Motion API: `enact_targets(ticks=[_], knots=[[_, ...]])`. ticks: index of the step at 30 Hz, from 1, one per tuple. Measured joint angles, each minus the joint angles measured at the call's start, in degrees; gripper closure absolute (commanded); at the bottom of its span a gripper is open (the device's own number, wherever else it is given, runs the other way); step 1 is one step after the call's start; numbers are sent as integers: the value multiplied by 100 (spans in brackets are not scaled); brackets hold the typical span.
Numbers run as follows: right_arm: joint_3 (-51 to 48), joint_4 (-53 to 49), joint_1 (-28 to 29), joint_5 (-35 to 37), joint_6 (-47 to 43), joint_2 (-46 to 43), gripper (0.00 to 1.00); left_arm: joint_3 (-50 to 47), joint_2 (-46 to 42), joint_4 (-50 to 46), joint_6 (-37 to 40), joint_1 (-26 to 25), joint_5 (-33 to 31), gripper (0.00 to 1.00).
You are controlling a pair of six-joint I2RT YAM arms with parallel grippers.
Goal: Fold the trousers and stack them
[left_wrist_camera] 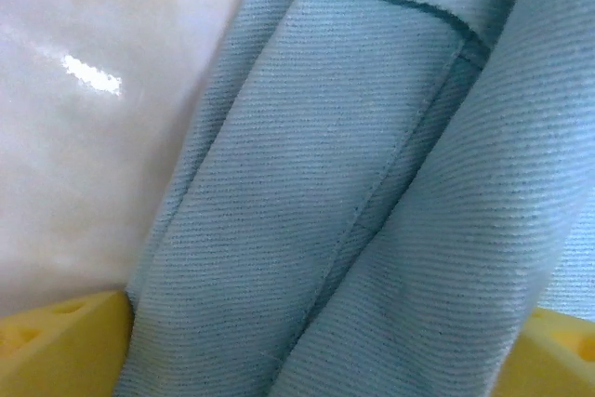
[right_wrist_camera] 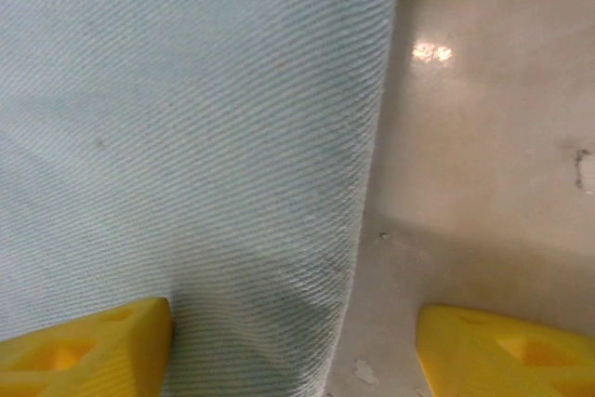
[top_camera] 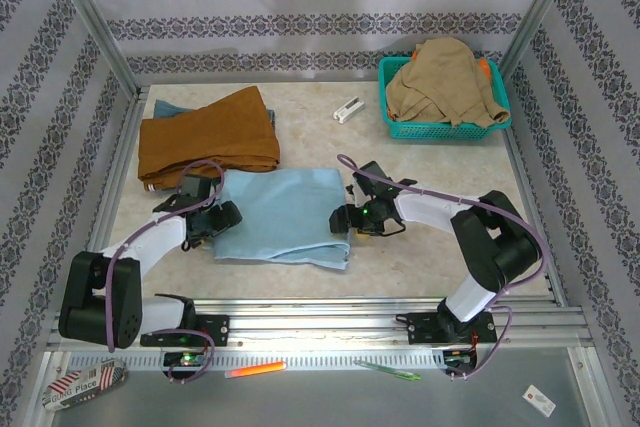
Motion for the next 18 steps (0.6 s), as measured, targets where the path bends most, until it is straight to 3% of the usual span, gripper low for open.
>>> enact_targets(ticks=[3,7,10,15,18], knots=[[-81,111,-24,26,181,-15,46,-9,90,162,-9,-28,4,38],[-317,389,-63,85,496,-118,66,-44,210,446,-55,-28,291,77],[-470,612,-129,39,715,-190,81,-61,170,531,-33,-28,479,100],[-669,1456,-20,-452,916,-133,98,-142,-212,369,-31,-33,553,100],[-723,1596,-24,-605,975,-269,100,-153,-708,24,-33,-98,579,100]])
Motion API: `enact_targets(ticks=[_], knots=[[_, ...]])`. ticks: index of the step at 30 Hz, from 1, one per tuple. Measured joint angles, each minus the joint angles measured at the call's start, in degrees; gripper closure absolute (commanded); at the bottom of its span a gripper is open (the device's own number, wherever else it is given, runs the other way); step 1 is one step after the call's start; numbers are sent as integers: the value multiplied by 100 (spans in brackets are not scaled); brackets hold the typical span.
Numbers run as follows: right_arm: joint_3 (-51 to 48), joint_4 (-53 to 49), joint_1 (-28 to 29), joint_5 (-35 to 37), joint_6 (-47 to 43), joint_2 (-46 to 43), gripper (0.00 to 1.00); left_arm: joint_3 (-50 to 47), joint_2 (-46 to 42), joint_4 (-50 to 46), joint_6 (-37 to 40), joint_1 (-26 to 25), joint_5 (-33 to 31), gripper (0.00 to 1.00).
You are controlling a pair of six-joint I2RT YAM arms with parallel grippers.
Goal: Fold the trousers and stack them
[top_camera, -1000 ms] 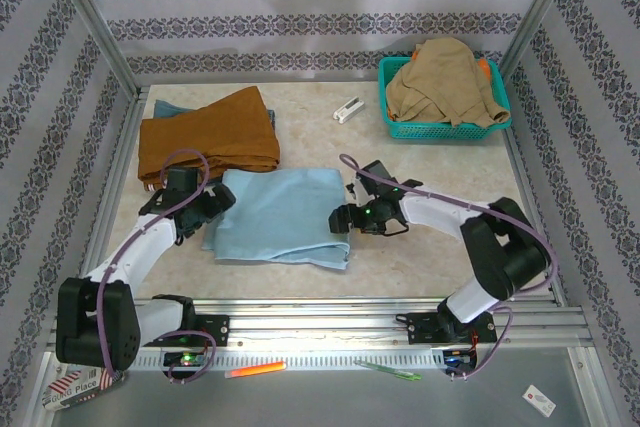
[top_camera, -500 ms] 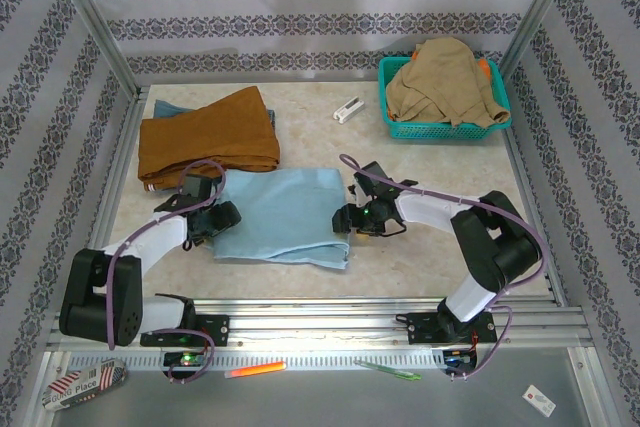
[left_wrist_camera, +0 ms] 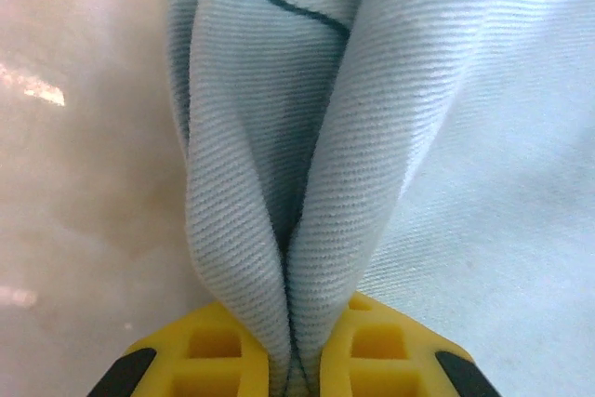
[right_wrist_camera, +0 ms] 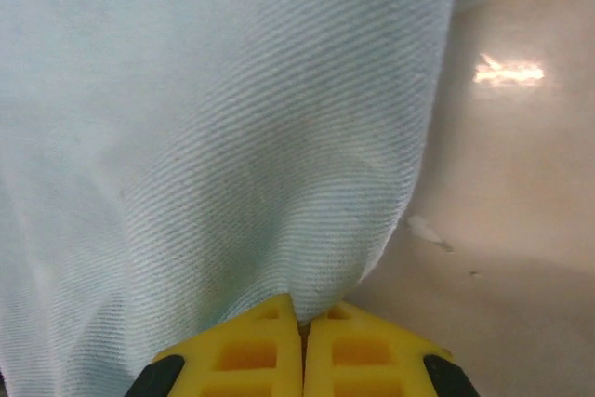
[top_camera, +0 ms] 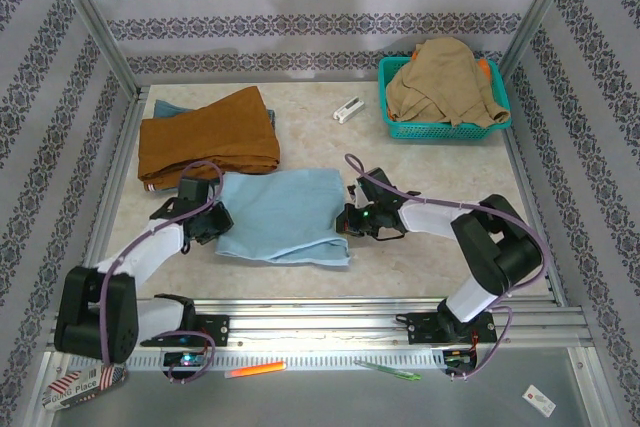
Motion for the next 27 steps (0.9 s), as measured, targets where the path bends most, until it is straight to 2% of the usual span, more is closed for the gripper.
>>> enact_targets(ticks=[8,17,23,27], knots=[[0,-96,-2,-31,81,-1005,100,492,-970,-1045,-35,-579,9,100],[122,-986,-76,168,31,-1683,100,1469,-990,-1620,-87,-1335,-92,100],[243,-1731,-190,330,-103,-2500,100,2208,-885,-2015,-127,-1989,-297,100],[579,-2175,-251,446,-249,-2938,100,2712,-745,-2076,-94,-2203,-387,100]])
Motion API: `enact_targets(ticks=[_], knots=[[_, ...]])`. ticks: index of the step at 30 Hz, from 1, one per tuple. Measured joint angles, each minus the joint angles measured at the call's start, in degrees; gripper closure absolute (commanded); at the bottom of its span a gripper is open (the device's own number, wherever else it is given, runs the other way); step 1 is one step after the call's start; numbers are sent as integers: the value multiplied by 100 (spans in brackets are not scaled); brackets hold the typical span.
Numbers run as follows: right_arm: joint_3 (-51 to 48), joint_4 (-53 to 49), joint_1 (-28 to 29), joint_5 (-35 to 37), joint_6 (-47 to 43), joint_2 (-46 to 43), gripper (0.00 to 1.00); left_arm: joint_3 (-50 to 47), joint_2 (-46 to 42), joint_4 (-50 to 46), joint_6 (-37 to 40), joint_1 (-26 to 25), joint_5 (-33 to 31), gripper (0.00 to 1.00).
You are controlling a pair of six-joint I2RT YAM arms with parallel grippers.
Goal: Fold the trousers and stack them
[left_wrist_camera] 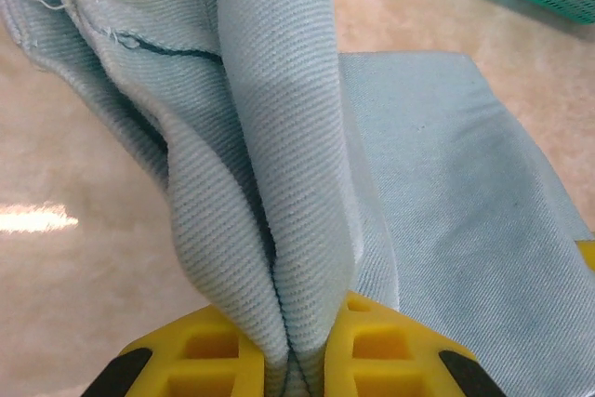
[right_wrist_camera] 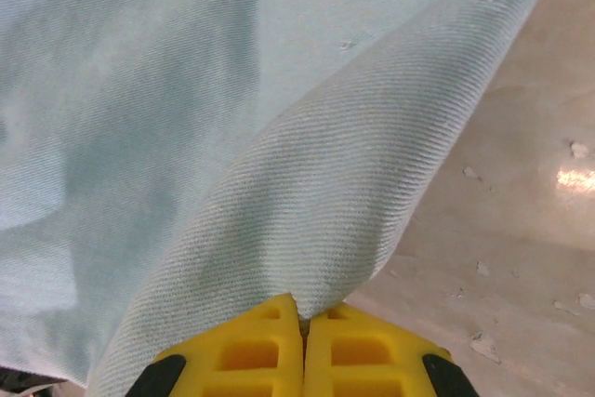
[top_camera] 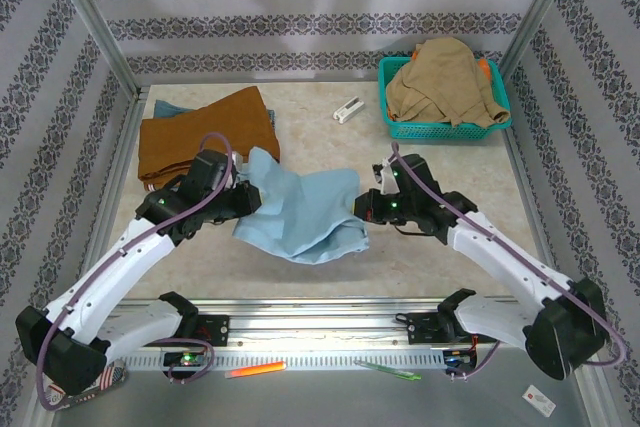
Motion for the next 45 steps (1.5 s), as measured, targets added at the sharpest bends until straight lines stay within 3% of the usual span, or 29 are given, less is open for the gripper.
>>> enact_targets(ticks=[6,10,13,18,24,30,38,45], knots=[[656,-518,-127,164,-273,-162,100,660,448,-114,258,-42,-94,100],[1320,-688,-127,184,-363,223,100,1134,592,-326,632,59,-402,100],[2015,-494,-118,181,-409,944,100,1460,710,-341,944,739,-358,100],[3373,-72,72,273,-479,2540,100,1692,1108,-138,1453,2343,-369,100],[5370,155,313,289,-518,4540,100,1670,1624,546,1733,3532,-175,100],[7431,79,317,74,-531,6310,100,1714,2367,1346,1757,4203,138,100],[9460,-455,293,-229,-446,7827,100,1764,3056,1919,1740,5003,649,100],[9951,-590,289,-417,-334,8432,100,1847,3840,2367,1545,5416,931,100]])
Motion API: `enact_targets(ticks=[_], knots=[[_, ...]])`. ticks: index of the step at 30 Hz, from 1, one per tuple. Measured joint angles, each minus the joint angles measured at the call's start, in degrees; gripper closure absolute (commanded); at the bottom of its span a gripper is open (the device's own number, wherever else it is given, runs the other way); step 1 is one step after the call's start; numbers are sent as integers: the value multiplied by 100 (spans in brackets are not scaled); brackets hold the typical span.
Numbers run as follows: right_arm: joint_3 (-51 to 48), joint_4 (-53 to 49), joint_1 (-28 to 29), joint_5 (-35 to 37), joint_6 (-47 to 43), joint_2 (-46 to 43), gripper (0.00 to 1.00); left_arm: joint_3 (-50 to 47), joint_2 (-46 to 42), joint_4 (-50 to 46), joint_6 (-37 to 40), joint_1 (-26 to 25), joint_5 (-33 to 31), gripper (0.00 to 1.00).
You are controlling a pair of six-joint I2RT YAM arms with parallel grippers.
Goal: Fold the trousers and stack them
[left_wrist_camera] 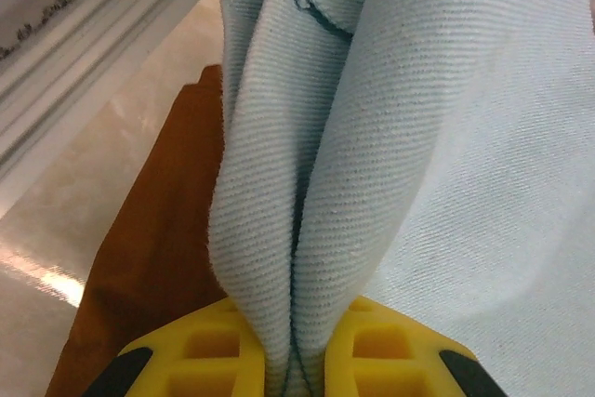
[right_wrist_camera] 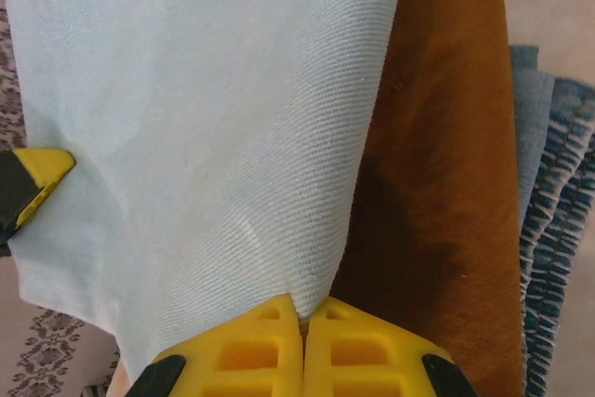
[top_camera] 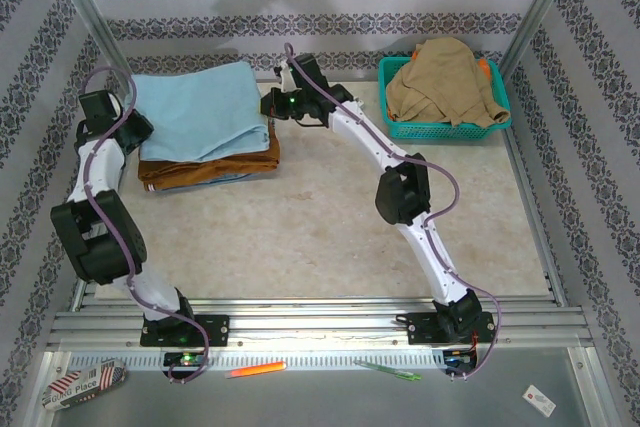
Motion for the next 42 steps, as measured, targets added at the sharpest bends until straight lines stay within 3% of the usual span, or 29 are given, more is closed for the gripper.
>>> enact_targets(ticks=[4,5,8,10,13,19,22,24,26,31,33,37,38,39,41,42], knots=[[-9,-37,-61,-70,66,262,100,-15,542,87,-127,28,96,100],[-22,-24,-94,-105,90,317,97,-22,671,122,-164,46,109,95],[-48,37,-151,-247,170,437,87,-20,920,192,-210,90,214,53],[-57,52,-164,-295,214,470,85,-17,992,221,-262,122,190,41],[-57,114,-232,-498,358,472,69,-9,1029,203,-398,212,173,16],[-684,310,-481,-691,533,90,53,107,560,-330,-544,284,-31,8],[-1290,330,-573,-682,503,-522,49,76,-350,-608,-632,282,-208,0],[-1937,470,-599,-647,472,-1165,48,-96,-1244,-658,-682,190,-428,0],[-2756,695,-597,-610,417,-1956,47,-444,-2190,-664,-675,-254,-807,0],[-5442,1762,-595,-341,227,-4146,43,-2205,-4111,-354,-791,-2798,-1582,1],[-6454,2155,-597,-125,168,-4830,42,-3047,-4481,-212,-940,-3386,-1923,2],[-8032,2564,-601,317,129,-5700,41,-3982,-4048,210,-1213,-4000,-2369,22],[-8273,2590,-601,402,118,-5821,40,-4006,-3757,304,-1266,-4083,-2411,29],[-8513,2621,-601,492,98,-5952,40,-3993,-3401,481,-1290,-4172,-2459,44],[-8874,2647,-634,614,57,-6194,40,-3906,-2734,841,-1325,-4341,-2514,87],[-9042,2651,-662,678,39,-6339,40,-3862,-2444,1047,-1327,-4415,-2522,100]])
